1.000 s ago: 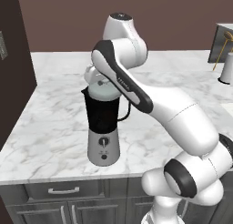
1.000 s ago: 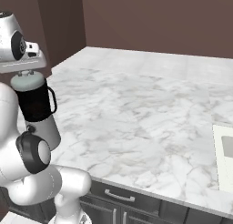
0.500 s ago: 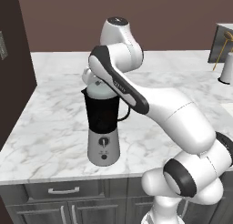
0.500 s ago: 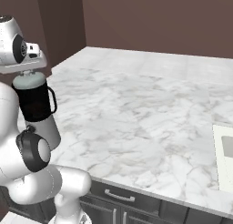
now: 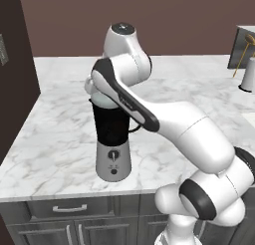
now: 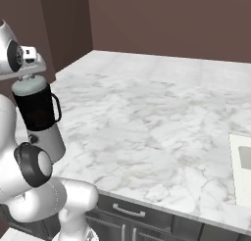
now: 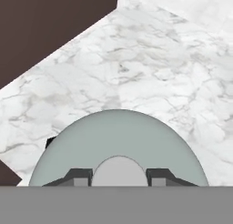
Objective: Grab the onion and lemon wedge from the fridge, place them in the blender, close the lid, and turn on the blender to create a marinade.
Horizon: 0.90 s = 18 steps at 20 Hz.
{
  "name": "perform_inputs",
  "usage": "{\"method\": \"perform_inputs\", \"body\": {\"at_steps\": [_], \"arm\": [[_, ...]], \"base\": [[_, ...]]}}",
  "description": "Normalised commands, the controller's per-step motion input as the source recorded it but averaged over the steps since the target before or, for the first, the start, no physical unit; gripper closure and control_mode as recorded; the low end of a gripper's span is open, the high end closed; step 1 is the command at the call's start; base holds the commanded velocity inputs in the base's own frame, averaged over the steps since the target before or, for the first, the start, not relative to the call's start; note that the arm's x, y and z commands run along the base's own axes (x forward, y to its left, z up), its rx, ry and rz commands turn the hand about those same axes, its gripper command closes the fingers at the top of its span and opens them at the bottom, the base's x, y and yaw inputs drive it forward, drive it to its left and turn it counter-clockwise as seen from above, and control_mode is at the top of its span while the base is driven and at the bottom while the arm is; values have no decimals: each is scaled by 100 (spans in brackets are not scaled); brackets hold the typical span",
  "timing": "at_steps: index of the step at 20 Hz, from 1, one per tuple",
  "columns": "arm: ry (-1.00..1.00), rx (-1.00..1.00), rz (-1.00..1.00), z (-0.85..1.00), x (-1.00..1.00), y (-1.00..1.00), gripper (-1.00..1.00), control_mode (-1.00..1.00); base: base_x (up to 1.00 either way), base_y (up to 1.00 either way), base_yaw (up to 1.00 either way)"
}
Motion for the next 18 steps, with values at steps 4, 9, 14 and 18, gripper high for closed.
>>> {"method": "perform_inputs", "body": {"at_steps": [4,9,14,18], "arm": [[-1,-1,0,0,0,0,100,-100],[0,-2,0,-2,0,0,100,-100],[0,0,0,-11,0,0,100,-100],[4,-1,0,-12,0,0,100,-100]], "base": [[0,0,0],[0,0,0],[0,0,0],[0,0,0]]}}
